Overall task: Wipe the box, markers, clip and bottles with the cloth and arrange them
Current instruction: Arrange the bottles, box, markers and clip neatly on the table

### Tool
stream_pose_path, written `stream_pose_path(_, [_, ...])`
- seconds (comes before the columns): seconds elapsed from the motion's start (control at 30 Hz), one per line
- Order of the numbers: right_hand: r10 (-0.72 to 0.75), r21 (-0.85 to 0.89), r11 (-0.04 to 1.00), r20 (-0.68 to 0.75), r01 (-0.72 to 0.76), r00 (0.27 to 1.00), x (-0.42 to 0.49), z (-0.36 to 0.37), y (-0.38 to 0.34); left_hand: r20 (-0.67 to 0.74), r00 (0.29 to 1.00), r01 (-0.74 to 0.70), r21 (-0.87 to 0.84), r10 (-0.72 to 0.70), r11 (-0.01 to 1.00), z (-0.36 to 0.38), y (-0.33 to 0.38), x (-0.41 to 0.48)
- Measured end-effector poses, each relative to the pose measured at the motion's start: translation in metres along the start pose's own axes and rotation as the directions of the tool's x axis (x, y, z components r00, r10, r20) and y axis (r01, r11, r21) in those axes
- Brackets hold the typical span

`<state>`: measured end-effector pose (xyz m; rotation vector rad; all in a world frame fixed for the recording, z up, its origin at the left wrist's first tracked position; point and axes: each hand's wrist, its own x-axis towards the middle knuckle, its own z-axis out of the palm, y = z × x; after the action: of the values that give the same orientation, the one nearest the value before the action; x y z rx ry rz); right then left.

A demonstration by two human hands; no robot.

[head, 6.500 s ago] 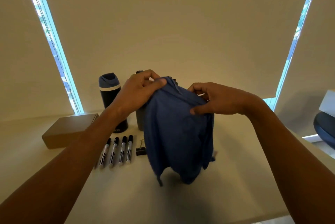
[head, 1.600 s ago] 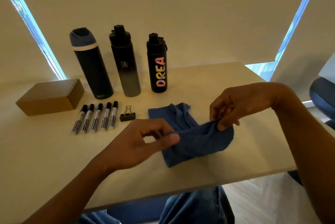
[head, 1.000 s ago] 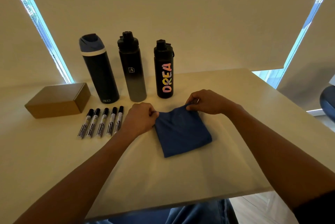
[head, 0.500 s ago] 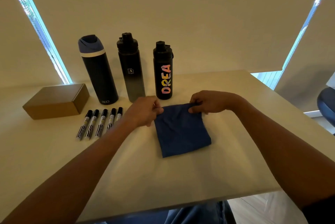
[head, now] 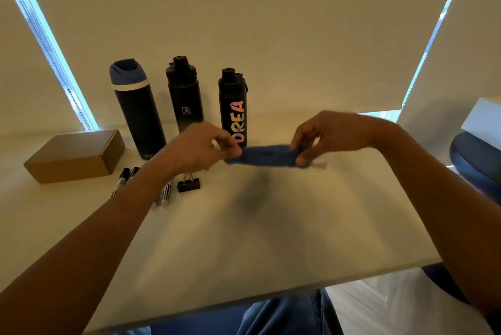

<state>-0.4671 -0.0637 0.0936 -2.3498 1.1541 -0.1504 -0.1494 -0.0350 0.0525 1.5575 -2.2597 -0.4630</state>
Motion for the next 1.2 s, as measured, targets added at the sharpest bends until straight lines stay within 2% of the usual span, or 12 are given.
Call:
stream_pose_path(0.07, [0.045,-0.039,0.998,0.177,-0.039,0.983,0.0,0.023,0.005,0.184,0.983,0.008,0.024,-0.012,1.0,0.017,-0.009,-0.009])
stream_pose_path(0.13, [0.076,-0.047,0.997,0.28,-0.066,0.957,0.0,0.043,0.011,0.312,0.95,0.011,0.02,-0.017,1.0,0.035,-0.015,-0.016])
stream_pose_path(0.23, [0.082,0.001,0.996,0.308,-0.086,0.948,0.001,0.057,0.017,0.356,0.935,0.003,0.019,-0.01,1.0,0.048,-0.02,-0.022])
stream_pose_path(0.33, [0.066,0.06,0.995,0.265,-0.085,0.962,0.007,0.051,0.025,0.3,0.954,0.006,0.0,-0.006,1.0,0.042,-0.024,-0.016])
stream_pose_path(0.47, [0.1,0.112,0.987,0.13,-0.115,0.986,0.023,0.036,0.041,0.088,0.996,-0.008,-0.037,0.011,0.999,0.035,-0.025,0.014])
stream_pose_path(0.53, [0.155,0.123,0.979,0.054,-0.16,0.986,0.035,0.036,0.052,0.028,1.0,-0.004,-0.037,0.005,0.999,0.043,-0.028,0.034])
stream_pose_path(0.7, [0.259,-0.044,0.964,-0.07,-0.262,0.963,0.049,0.065,0.084,-0.026,0.999,0.037,0.01,-0.036,0.999,0.088,-0.045,0.061])
stream_pose_path(0.8, [0.174,-0.004,0.984,-0.22,-0.179,0.96,0.042,0.071,0.087,-0.105,0.994,0.032,-0.016,-0.034,0.999,0.097,-0.051,0.061])
stream_pose_path(0.9, [-0.054,-0.061,0.998,-0.366,0.034,0.929,0.043,0.08,0.075,-0.207,0.978,-0.019,-0.025,0.014,1.0,0.094,-0.056,0.051])
stream_pose_path(1.0, [-0.276,-0.299,0.935,-0.273,0.192,0.921,0.055,0.101,0.052,-0.275,0.961,-0.004,-0.034,-0.005,0.999,0.097,-0.054,0.031])
stream_pose_path(1.07, [-0.311,-0.384,0.895,-0.173,0.227,0.935,0.066,0.12,0.044,-0.305,0.952,0.028,-0.041,-0.039,0.999,0.103,-0.049,0.012])
stream_pose_path(1.2, [-0.291,-0.297,0.921,-0.101,0.25,0.951,0.074,0.15,0.045,-0.283,0.957,0.055,-0.005,-0.054,0.998,0.116,-0.041,-0.024])
